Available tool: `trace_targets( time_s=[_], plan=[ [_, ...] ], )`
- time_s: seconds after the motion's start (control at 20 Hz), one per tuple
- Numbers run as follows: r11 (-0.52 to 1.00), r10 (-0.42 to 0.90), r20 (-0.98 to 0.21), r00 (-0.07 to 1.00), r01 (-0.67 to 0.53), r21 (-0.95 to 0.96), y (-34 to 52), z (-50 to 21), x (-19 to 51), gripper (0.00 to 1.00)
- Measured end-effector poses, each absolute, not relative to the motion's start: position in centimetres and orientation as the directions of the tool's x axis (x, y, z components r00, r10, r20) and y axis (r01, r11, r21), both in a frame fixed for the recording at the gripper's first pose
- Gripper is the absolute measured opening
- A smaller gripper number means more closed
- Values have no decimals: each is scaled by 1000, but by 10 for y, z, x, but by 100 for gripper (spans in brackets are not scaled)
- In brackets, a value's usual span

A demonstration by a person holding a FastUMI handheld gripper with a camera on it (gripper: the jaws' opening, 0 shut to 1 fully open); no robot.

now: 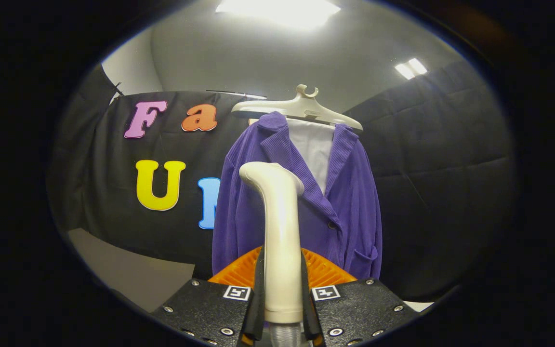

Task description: Iron the clothes twice with a garment steamer, once on the left side and once on the right side.

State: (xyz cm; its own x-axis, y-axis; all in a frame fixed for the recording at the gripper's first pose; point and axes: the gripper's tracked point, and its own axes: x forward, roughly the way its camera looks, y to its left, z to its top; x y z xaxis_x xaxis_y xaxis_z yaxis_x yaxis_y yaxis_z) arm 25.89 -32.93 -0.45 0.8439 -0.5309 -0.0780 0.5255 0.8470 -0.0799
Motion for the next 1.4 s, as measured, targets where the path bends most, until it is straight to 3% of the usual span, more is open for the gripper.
trace_targets(
  time_s=[0.6, 1.4],
  plan=[
    [857, -512, -266, 817, 508, -89, -331, -103, 218, 32],
    [850, -504, -431, 748, 519, -92, -318, -211, 168, 32]
  ],
)
